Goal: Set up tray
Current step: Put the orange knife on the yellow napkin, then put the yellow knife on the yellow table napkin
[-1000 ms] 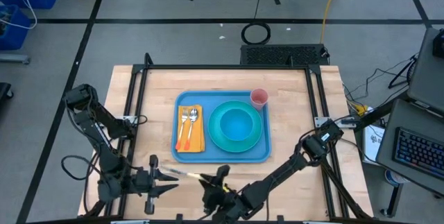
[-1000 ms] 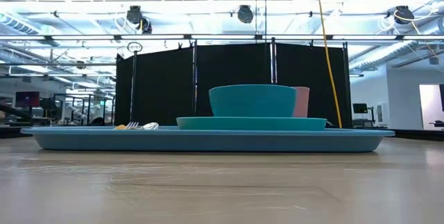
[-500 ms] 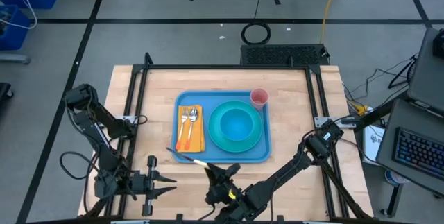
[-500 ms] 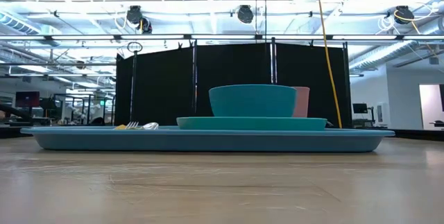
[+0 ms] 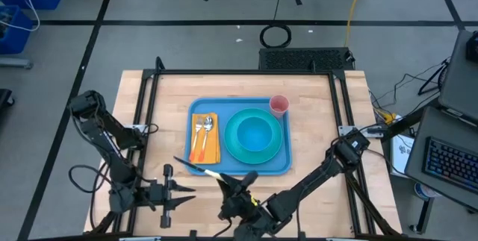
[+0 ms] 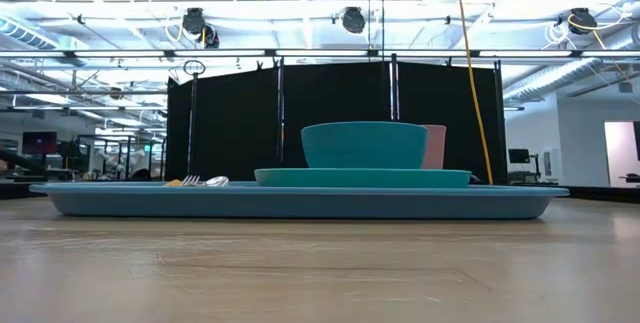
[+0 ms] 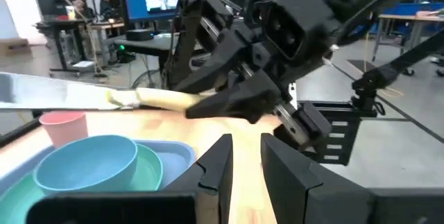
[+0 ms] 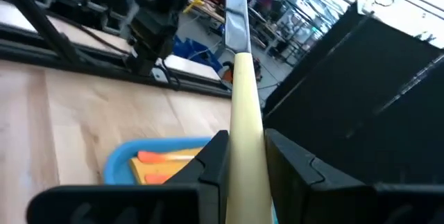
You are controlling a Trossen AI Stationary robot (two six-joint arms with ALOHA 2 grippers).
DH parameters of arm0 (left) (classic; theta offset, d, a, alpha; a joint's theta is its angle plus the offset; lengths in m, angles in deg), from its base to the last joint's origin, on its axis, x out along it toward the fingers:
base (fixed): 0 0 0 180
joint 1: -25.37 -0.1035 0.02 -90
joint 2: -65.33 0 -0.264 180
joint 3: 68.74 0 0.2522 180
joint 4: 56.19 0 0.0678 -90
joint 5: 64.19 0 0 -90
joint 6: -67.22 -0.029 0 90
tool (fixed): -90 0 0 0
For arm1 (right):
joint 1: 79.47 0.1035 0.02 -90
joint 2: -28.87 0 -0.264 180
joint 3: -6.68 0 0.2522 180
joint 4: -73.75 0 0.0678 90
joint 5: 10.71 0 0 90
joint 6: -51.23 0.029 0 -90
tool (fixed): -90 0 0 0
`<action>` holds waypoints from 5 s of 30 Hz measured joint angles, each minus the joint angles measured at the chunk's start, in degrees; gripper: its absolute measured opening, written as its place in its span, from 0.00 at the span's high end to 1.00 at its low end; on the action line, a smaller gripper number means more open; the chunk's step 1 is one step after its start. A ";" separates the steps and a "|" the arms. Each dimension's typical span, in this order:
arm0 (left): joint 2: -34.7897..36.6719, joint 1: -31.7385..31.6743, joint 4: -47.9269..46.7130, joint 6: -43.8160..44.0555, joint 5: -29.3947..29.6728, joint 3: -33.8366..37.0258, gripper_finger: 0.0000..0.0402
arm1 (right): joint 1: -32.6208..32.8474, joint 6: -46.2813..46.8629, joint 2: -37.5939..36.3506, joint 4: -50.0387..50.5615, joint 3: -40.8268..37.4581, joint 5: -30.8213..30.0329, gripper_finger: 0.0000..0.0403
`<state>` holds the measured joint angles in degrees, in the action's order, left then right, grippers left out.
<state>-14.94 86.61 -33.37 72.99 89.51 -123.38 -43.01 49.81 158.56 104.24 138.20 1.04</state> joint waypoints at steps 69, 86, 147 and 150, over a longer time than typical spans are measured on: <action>0.02 -9.83 -8.20 15.18 0.18 -0.04 0.45 | -1.98 -18.71 0.02 -23.16 -3.82 4.72 0.85; 0.00 -7.15 3.06 4.60 0.65 -0.04 0.56 | -1.55 -22.82 0.02 -26.91 -3.76 7.45 0.85; 0.02 -6.01 -1.24 10.32 1.11 0.02 0.94 | 1.46 -17.53 -1.10 -24.20 -14.65 24.46 0.99; 0.02 -5.97 -1.23 11.32 0.70 0.02 0.93 | -0.01 -5.46 -4.34 -12.17 -14.67 41.85 0.99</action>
<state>-14.92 80.64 -34.60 84.30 90.21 -123.36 -43.02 44.35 154.22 92.07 123.53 42.89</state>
